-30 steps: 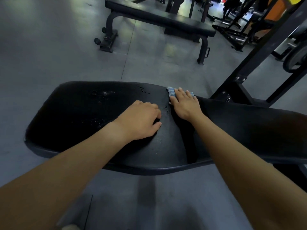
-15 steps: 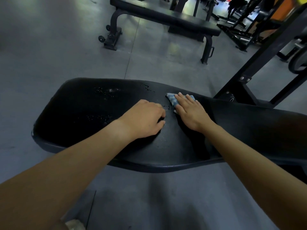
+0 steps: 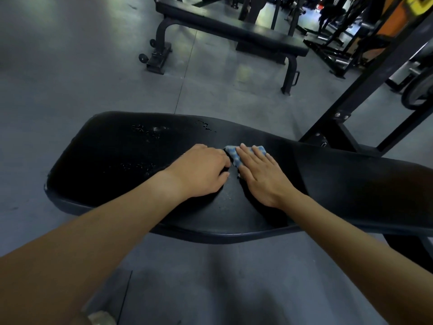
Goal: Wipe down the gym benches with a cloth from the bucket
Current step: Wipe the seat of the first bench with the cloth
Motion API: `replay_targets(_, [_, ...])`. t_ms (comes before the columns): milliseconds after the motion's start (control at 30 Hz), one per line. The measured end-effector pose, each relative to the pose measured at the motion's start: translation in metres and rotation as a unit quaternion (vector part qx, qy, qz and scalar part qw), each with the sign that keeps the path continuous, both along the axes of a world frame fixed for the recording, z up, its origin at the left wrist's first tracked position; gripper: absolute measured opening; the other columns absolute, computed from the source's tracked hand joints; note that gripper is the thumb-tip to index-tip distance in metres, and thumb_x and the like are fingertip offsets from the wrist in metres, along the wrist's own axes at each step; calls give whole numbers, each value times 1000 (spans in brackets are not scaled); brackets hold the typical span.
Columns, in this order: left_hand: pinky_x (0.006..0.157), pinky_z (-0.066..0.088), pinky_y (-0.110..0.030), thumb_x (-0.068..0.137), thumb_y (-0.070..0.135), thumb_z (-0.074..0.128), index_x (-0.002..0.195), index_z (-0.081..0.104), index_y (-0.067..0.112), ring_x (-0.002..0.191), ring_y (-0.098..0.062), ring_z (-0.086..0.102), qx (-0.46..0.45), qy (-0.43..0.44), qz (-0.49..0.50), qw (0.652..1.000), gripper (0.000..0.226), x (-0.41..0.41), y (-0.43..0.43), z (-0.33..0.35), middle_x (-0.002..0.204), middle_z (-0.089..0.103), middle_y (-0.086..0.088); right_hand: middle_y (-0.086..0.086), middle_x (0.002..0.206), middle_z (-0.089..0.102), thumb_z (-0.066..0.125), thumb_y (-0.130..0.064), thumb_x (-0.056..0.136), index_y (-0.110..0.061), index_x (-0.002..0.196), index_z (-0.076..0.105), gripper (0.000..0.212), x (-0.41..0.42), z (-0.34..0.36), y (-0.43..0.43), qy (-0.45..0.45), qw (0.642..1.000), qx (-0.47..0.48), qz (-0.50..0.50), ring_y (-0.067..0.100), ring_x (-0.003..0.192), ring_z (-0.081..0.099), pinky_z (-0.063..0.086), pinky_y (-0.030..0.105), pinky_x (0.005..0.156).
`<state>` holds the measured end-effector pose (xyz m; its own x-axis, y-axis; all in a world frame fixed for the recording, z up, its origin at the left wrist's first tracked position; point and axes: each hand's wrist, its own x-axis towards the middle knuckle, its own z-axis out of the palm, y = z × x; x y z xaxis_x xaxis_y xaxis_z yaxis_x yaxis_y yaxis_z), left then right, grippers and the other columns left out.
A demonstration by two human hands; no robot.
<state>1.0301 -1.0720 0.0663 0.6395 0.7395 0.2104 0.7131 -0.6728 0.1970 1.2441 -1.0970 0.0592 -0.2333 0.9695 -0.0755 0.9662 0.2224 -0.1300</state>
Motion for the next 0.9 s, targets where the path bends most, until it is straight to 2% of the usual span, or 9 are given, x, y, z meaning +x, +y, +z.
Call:
replay_targets(167, [117,33,-40,104,41,48,129,67,22,122,-14,60,-5,7,-5,1000,37,0,-3,1,135,64,5,-10,170,3,17,-40,109,-29,162,10,55,4,5,41,1,997,-33,-66,14,156,-1,1,41,127])
replay_targets(267, [117,34,-40,103,42,48,129,68,24,122,-15,59,9,11,-10,1000,38,-3,-5,2,133,64,4,-7,170,0,17,-40,108,-26,163,7,57,-11,2,49,-6,994,-30,-100,18,156,-3,0,42,126])
replay_targets(433, [108,42,-38,102,45,47,124,70,24,109,-17,58,37,13,-6,999,38,-8,-5,1,121,65,5,-12,169,-2,19,-40,109,-29,162,5,56,-15,1,7,3,1000,-14,13,12,155,-7,-2,39,127])
replay_targets(533, [108,42,-40,102,44,47,124,70,24,109,-17,59,40,12,-11,999,38,-8,-5,2,121,66,4,-15,168,-1,18,-41,110,-32,162,6,54,-7,3,10,4,999,-23,30,8,155,-7,-2,35,126])
replay_targets(767, [111,38,-39,104,43,47,130,67,27,114,-16,59,24,16,-18,999,37,-11,-5,4,128,64,5,-7,170,7,17,-41,108,-28,162,13,55,8,0,89,-5,994,-20,-112,19,156,4,4,43,126])
replay_targets(900, [114,36,-39,104,43,46,131,65,27,118,-15,58,17,11,-22,1000,37,-14,-4,2,130,63,7,-5,170,6,17,-41,107,-26,162,12,57,2,-1,89,3,993,-17,-114,22,156,3,4,45,126])
